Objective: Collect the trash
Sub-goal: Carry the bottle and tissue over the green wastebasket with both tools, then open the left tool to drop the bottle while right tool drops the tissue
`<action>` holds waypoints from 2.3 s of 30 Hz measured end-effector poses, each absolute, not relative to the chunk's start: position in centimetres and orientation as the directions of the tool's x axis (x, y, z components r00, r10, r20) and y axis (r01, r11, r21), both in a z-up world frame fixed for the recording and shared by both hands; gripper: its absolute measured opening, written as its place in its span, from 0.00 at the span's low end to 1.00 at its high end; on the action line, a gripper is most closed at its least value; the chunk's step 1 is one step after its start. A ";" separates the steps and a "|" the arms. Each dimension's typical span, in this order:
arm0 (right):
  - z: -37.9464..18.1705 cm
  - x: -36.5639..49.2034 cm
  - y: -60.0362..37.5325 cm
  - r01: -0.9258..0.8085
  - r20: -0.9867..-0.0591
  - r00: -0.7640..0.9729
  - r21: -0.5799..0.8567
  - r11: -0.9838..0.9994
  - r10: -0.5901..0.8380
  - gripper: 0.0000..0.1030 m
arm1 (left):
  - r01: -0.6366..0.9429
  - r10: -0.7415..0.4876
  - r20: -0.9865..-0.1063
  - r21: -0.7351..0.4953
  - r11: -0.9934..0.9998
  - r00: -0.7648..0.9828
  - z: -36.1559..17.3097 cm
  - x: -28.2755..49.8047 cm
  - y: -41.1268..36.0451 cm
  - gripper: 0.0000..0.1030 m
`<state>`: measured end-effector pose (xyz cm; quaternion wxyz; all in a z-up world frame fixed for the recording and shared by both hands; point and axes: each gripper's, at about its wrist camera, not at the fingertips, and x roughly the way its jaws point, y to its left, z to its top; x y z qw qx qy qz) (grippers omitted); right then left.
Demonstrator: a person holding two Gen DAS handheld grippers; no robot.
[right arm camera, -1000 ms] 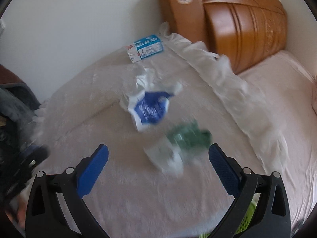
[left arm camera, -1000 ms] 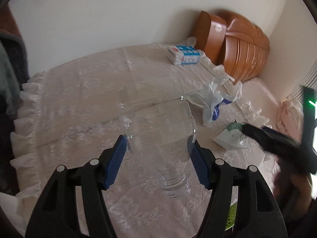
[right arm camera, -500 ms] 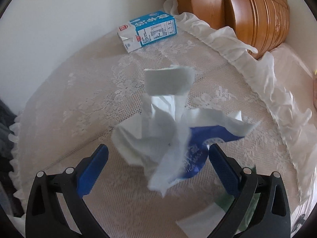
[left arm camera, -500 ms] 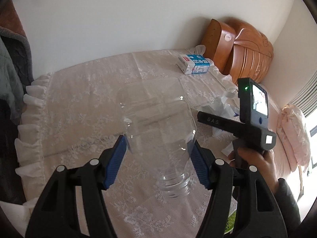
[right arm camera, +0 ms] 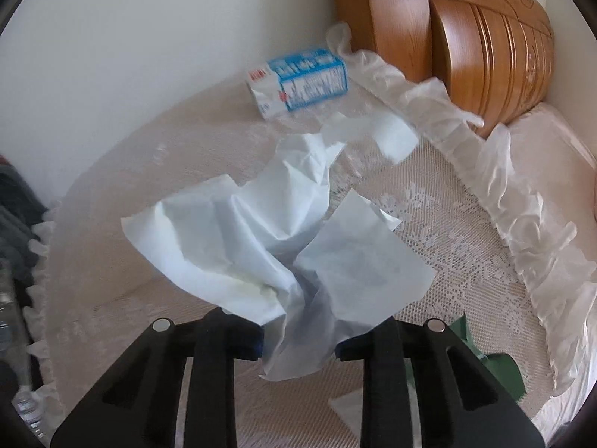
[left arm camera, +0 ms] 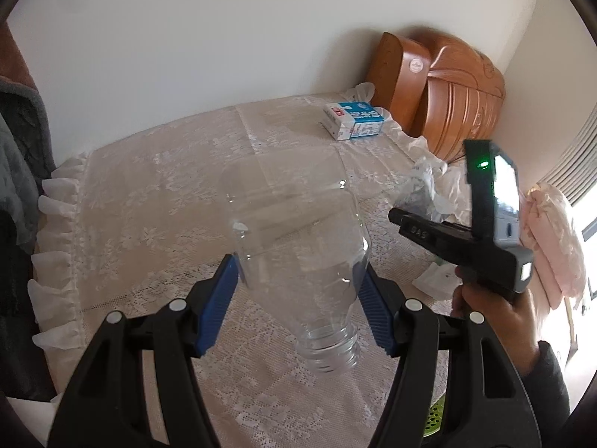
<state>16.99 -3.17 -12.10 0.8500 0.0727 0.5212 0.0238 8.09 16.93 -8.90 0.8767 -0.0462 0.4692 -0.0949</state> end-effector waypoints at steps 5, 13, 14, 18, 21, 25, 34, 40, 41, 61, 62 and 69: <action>-7.4 13.5 -3.7 -0.003 -0.824 0.536 0.213 0.977 0.181 0.24 | 0.149 -0.219 -0.804 -0.163 0.975 0.553 -8.2 7.0 16.2 0.60; -2.0 4.9 -8.3 0.035 -0.776 0.612 0.216 0.976 0.150 0.25 | 0.267 -0.300 -0.790 -0.178 0.947 0.535 -7.3 4.5 12.4 0.60; -1.5 3.1 -9.5 0.061 -0.777 0.616 0.207 0.976 0.126 0.24 | 0.294 -0.318 -0.789 -0.183 0.938 0.526 -7.2 4.1 11.5 0.60; -0.7 -2.4 -13.0 0.155 -0.786 0.616 0.177 0.972 0.045 0.25 | 0.402 -0.389 -0.783 -0.196 0.895 0.485 -6.9 2.5 7.4 0.60; -0.2 -6.6 -16.0 0.252 -0.794 0.607 0.135 0.958 -0.048 0.25 | 0.492 -0.446 -0.777 -0.204 0.846 0.445 -6.6 1.0 3.8 0.60; 0.5 -11.9 -19.7 0.386 -0.795 0.588 0.116 0.915 -0.148 0.25 | 0.608 -0.524 -0.769 -0.228 0.760 0.366 -6.4 -1.2 -1.1 0.60; 1.1 -20.2 -24.7 0.591 -0.785 0.547 0.117 0.798 -0.290 0.25 | 0.815 -0.605 -0.772 -0.215 0.538 0.196 -6.6 -7.3 -11.3 0.60; 1.0 -24.1 -27.0 0.668 -0.788 0.515 0.124 0.734 -0.336 0.25 | 0.880 -0.603 -0.791 -0.208 0.427 0.105 -7.8 -10.8 -16.4 0.60; 0.9 -24.7 -27.4 0.679 -0.790 0.510 0.127 0.723 -0.339 0.25 | 0.886 -0.593 -0.800 -0.210 0.413 0.087 -8.4 -11.3 -17.3 0.60; -3.3 -28.1 -31.9 0.739 -0.838 0.453 0.163 0.654 -0.303 0.25 | 0.915 -0.430 -0.903 -0.154 0.372 0.023 -16.4 -13.6 -23.4 0.92; -3.3 -28.2 -31.9 0.740 -0.838 0.452 0.162 0.653 -0.304 0.25 | 0.916 -0.435 -0.900 -0.148 0.372 0.032 -16.0 -13.5 -23.3 0.92; -4.3 -27.7 -32.0 0.739 -0.847 0.445 0.164 0.653 -0.290 0.25 | 0.909 -0.492 -0.862 -0.105 0.403 0.119 -12.5 -12.4 -21.1 0.92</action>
